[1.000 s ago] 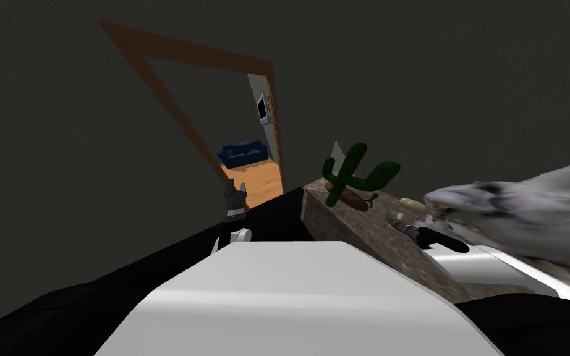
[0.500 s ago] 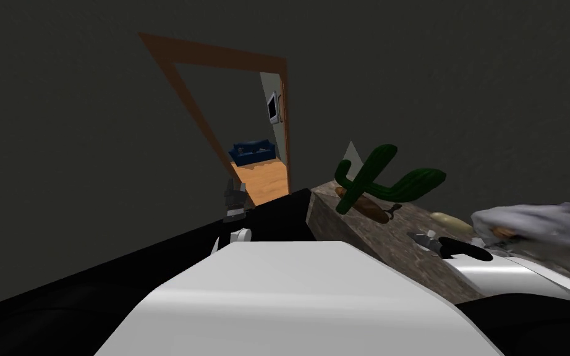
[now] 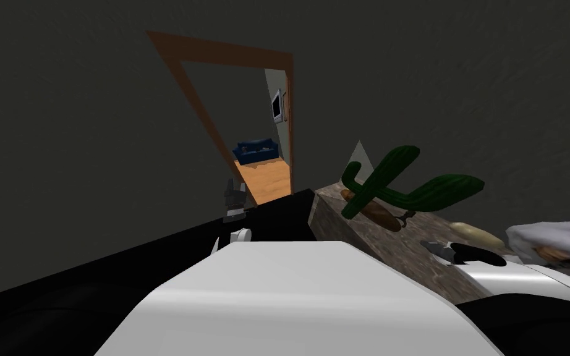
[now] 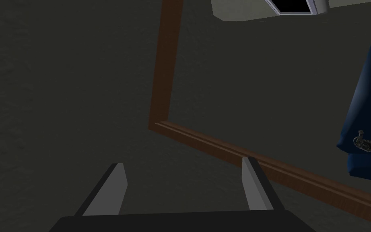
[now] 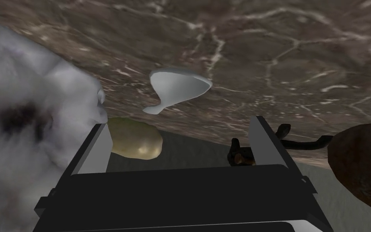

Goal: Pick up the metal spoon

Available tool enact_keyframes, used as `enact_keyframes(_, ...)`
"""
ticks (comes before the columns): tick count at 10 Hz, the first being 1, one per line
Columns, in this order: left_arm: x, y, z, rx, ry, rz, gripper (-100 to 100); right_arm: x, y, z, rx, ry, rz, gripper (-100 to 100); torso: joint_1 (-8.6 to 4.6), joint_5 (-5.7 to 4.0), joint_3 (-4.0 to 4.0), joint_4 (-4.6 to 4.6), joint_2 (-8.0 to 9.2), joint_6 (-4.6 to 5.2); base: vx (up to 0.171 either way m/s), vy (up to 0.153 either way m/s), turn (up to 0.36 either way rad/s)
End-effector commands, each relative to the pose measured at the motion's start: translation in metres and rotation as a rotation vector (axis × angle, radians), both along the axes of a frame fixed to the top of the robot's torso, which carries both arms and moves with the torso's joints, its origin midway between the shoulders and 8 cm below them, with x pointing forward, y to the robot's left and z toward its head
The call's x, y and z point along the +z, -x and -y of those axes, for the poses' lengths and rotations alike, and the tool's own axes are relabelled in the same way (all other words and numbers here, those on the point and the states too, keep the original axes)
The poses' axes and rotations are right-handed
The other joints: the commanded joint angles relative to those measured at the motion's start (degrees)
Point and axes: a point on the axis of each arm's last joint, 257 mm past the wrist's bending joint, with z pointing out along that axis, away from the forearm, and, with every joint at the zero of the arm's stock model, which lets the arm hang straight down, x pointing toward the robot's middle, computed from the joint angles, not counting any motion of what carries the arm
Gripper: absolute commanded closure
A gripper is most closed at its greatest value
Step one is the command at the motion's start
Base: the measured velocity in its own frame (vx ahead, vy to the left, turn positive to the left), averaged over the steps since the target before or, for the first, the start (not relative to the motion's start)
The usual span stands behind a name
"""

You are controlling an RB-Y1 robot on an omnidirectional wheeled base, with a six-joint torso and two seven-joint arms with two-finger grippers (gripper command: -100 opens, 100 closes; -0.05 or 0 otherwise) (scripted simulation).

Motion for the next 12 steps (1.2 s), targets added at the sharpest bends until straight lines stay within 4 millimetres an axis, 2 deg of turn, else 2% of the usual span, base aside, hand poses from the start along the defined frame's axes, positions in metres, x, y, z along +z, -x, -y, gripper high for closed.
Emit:
enact_keyframes(1, 0.000, 0.000, 0.000, 0.000, 0.000, 0.000, 0, -0.008, 0.005, 0.002, -0.008, 0.000, 0.000, -100, 0.00, 0.00, 0.00, 0.00, 0.00, 0.00, 0.014, -0.031, 0.066)
enact_keyframes(2, 0.000, 0.000, 0.000, 0.000, 0.000, 0.000, 0, -0.015, 0.009, 0.003, -0.014, 0.000, 0.000, -100, -0.12, -0.03, -0.01, 0.00, -0.02, -0.02, 0.017, -0.065, 0.089)
enact_keyframes(3, 0.000, 0.000, 0.000, 0.000, 0.000, 0.000, 0, -0.010, 0.006, 0.002, -0.011, 0.000, -0.001, -100, -0.23, -0.05, -0.01, 0.00, -0.02, -0.01, 0.006, -0.033, 0.020)
enact_keyframes(4, 0.000, 0.000, 0.000, 0.000, 0.000, 0.000, 0, -0.010, 0.007, 0.002, -0.011, 0.000, 0.000, 100, -0.15, -0.04, 0.00, 0.00, 0.01, 0.00, 0.001, -0.006, -0.002)
enact_keyframes(8, 0.000, 0.000, 0.000, 0.000, 0.000, 0.000, 0, -0.010, 0.007, 0.002, -0.011, 0.000, 0.000, 100, 0.00, 0.00, 0.03, 0.01, 0.04, 0.00, 0.000, 0.000, 0.000)
enact_keyframes(9, 0.000, 0.000, 0.000, 0.000, 0.000, 0.000, 0, -0.010, 0.007, 0.002, -0.011, 0.000, 0.000, 0, 0.00, 0.00, 0.03, 0.01, 0.05, 0.00, 0.000, 0.000, 0.000)
enact_keyframes(10, 0.000, 0.000, 0.000, 0.000, 0.000, 0.000, 0, 0.003, -0.009, 0.008, 0.037, 0.039, -0.005, -100, 0.00, 0.00, 0.03, 0.01, 0.05, 0.00, -0.037, -0.017, 0.045)
enact_keyframes(12, 0.000, 0.000, 0.000, 0.000, 0.000, 0.000, 0, 0.014, -0.026, 0.011, 0.103, 0.081, -0.025, -100, -0.08, -0.01, 0.13, 0.05, 0.23, -0.01, -0.072, -0.022, 0.056)
